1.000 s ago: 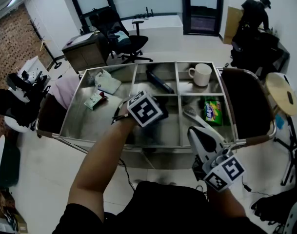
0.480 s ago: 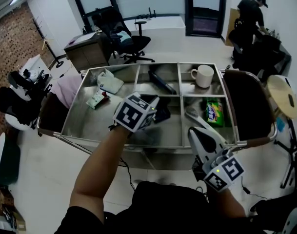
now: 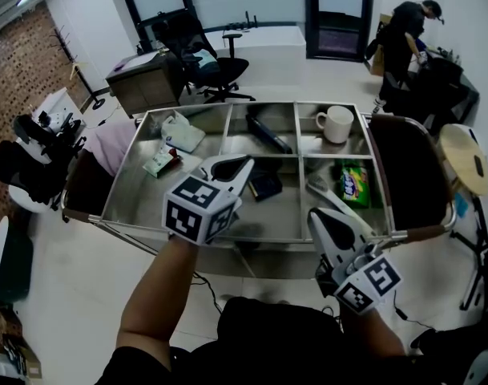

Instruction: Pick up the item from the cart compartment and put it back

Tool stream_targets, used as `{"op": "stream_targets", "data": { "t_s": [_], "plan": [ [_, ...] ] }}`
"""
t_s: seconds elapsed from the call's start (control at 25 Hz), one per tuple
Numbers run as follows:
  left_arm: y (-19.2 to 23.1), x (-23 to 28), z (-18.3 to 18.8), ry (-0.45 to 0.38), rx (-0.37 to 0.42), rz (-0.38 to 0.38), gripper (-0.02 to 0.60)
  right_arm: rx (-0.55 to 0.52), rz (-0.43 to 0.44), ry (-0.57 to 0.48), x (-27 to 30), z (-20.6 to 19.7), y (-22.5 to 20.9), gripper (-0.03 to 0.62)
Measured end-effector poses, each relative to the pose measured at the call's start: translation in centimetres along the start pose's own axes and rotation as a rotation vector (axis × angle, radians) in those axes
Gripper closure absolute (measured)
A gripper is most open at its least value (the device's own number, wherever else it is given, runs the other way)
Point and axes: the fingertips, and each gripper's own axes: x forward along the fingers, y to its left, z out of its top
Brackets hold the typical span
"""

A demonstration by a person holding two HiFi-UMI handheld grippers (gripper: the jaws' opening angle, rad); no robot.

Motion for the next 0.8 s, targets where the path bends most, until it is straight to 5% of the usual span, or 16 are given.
{"op": "stream_targets", "data": {
  "t_s": [0.8],
  "plan": [
    [-2.9,-10.5,2.4,-0.413,-0.143,0.111,0.581,0.005,0.027,0.004,0.5,-0.2,0.8,0.579]
  ]
}}
